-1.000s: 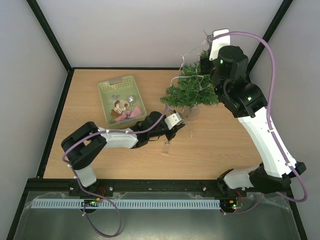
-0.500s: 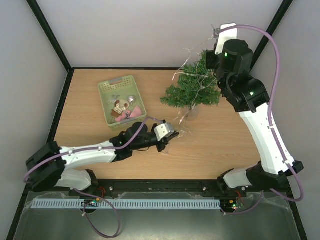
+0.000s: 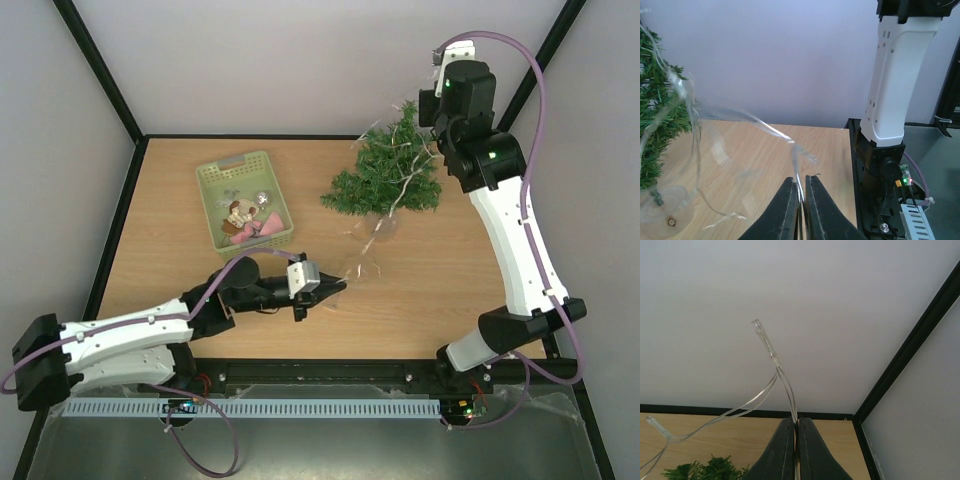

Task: Decorate the small christmas tree
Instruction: Wrap the decoration item around the Christmas tree.

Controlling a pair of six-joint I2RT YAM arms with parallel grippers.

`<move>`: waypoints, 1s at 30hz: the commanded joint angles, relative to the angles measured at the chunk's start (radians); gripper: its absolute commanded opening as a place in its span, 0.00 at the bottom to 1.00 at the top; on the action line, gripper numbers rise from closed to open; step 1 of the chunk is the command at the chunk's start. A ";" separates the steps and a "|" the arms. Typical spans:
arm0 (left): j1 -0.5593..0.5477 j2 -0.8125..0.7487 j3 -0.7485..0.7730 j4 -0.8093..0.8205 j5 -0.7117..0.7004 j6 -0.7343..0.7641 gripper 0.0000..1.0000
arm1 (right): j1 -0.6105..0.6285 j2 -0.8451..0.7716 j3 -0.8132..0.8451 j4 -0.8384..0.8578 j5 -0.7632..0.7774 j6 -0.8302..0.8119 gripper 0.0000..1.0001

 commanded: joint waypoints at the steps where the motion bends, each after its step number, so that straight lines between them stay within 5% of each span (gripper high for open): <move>1: -0.008 -0.084 -0.047 -0.055 -0.025 -0.031 0.05 | -0.023 -0.002 0.022 -0.038 -0.034 0.033 0.02; 17: -0.007 -0.229 -0.069 -0.035 -0.008 -0.083 0.02 | -0.060 -0.014 -0.043 -0.054 -0.030 0.049 0.02; 30: -0.009 -0.193 -0.018 0.049 0.107 -0.158 0.02 | -0.105 -0.032 -0.090 -0.066 -0.204 0.096 0.02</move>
